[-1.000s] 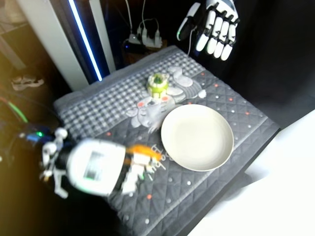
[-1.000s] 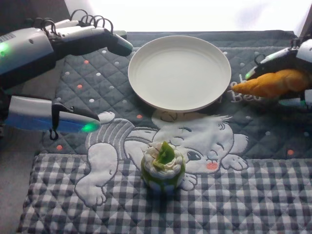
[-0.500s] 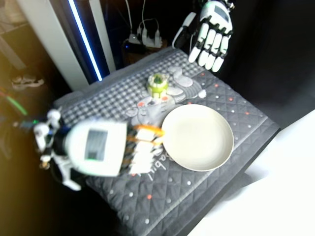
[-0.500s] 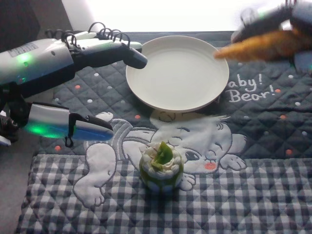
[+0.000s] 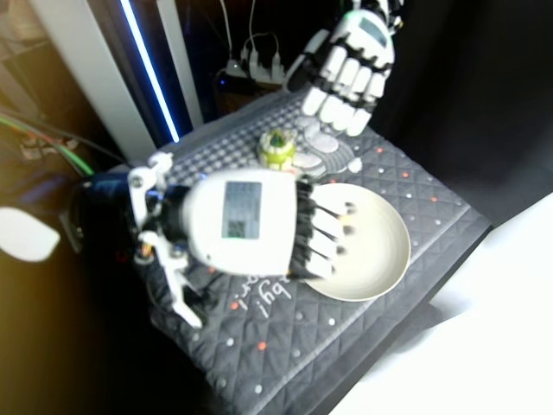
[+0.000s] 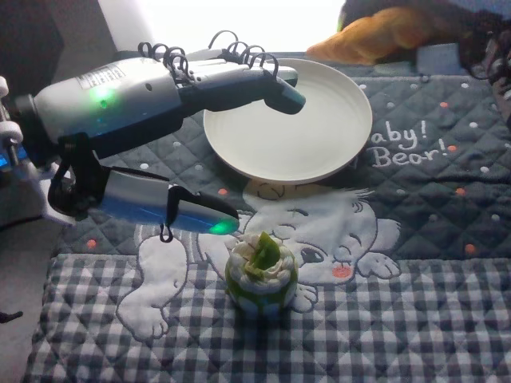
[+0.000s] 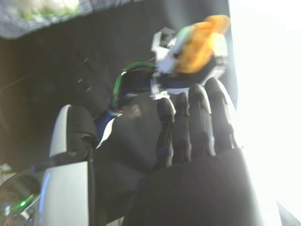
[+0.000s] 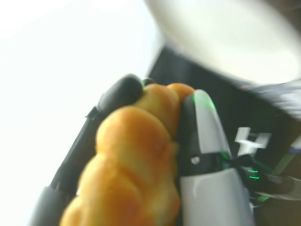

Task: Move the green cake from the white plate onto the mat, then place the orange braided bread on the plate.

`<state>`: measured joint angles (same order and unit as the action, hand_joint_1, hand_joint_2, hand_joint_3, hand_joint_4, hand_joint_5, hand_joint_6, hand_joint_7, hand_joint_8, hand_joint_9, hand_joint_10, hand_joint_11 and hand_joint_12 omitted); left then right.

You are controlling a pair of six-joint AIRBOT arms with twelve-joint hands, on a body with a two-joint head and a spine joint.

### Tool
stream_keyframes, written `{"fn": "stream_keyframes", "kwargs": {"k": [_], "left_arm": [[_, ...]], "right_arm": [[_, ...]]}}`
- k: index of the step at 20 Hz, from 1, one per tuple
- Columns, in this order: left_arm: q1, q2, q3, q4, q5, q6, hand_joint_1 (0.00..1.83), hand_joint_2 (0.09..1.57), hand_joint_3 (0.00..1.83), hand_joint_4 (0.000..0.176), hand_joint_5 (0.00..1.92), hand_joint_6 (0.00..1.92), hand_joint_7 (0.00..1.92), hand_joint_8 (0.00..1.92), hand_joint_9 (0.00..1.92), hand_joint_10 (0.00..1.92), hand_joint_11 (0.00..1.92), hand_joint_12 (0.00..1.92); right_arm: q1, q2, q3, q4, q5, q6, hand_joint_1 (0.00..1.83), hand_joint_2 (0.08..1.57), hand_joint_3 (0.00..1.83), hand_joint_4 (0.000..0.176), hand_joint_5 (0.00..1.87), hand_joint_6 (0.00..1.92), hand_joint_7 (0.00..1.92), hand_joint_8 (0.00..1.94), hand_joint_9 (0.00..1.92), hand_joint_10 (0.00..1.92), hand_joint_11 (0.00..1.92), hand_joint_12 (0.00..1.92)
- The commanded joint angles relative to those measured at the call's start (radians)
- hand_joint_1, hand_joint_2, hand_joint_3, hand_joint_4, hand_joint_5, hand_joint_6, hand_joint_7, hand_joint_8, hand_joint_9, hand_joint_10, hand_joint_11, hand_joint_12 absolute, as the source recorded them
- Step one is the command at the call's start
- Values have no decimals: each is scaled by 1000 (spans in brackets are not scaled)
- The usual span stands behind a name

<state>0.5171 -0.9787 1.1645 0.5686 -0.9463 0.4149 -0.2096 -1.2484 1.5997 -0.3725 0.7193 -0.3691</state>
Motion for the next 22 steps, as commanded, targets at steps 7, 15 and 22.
{"fn": "stream_keyframes", "kwargs": {"k": [7, 15, 22], "left_arm": [[-26, -38, 12, 14, -125, -47, 786, 1045, 0, 0, 92, 609, 203, 0, 179, 22, 0, 435], [-51, -55, 14, 51, -128, -91, 786, 1045, 0, 0, 91, 611, 203, 0, 179, 20, 0, 435], [-44, -27, 2, 51, -104, -119, 786, 1045, 0, 0, 90, 612, 203, 0, 180, 19, 0, 435]], "right_arm": [[13, -126, 89, 28, 93, 1, 1248, 1174, 2, 0, 806, 990, 951, 1276, 1192, 882, 1053, 1420], [13, -174, 116, 20, 92, 1, 909, 1128, 0, 19, 376, 164, 497, 46, 607, 87, 362, 819], [13, -127, 59, -29, 94, 52, 782, 865, 0, 146, 99, 0, 311, 6, 419, 7, 239, 596]]}}
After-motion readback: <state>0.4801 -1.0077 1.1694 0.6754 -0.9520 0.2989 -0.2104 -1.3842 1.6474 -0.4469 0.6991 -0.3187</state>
